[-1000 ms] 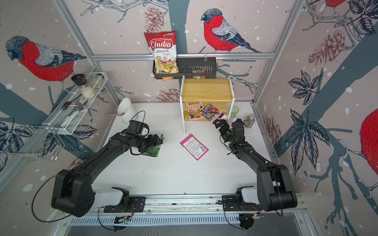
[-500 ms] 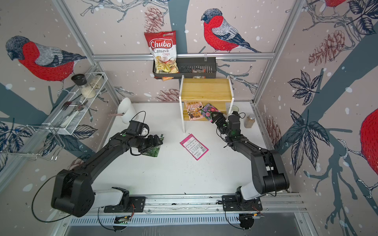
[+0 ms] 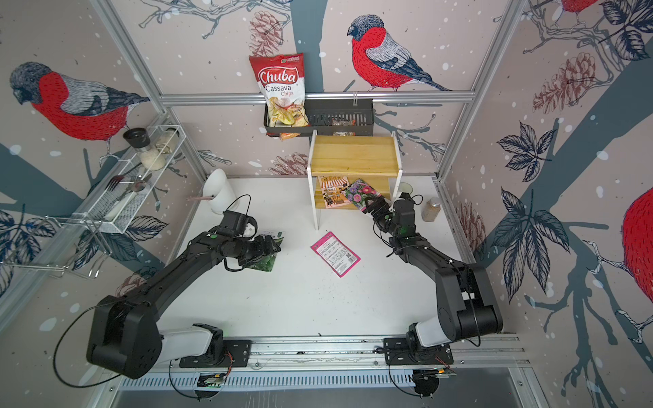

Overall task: Take the seed bag off the shelf
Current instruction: Pick up the seed packet from the shelf.

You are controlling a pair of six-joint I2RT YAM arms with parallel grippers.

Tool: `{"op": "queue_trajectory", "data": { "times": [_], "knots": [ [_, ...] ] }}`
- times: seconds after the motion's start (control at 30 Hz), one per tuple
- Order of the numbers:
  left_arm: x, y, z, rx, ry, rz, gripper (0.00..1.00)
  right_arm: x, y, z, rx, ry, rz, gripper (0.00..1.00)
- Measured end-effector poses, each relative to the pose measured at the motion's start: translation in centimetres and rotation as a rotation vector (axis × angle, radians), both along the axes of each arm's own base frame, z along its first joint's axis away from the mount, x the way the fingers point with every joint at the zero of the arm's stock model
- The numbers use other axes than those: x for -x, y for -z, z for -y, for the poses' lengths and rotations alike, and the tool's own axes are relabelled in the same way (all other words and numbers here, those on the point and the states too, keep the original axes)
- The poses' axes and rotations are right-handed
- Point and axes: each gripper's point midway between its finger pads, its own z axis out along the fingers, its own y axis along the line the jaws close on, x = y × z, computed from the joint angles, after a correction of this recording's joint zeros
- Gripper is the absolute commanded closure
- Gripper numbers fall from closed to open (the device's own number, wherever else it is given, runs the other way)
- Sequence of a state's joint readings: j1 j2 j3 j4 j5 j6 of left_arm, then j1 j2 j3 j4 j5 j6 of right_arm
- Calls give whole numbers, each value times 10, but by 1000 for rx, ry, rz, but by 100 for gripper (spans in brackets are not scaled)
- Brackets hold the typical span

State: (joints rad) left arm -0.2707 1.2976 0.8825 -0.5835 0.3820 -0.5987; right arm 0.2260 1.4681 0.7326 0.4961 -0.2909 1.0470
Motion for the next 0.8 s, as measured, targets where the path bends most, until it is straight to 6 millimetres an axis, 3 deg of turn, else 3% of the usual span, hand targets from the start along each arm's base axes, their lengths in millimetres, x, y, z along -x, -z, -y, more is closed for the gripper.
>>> {"op": "queue_trajectory", "data": {
  "times": [0.27,0.8],
  "knots": [
    [0,-1,0,8,-19,-5,13,8,4,-2,-5,-20,-11,41],
    [0,-4,0,19,-41,-5,14,24,-6,-6,-24,-64,-31,41]
  ]
}}
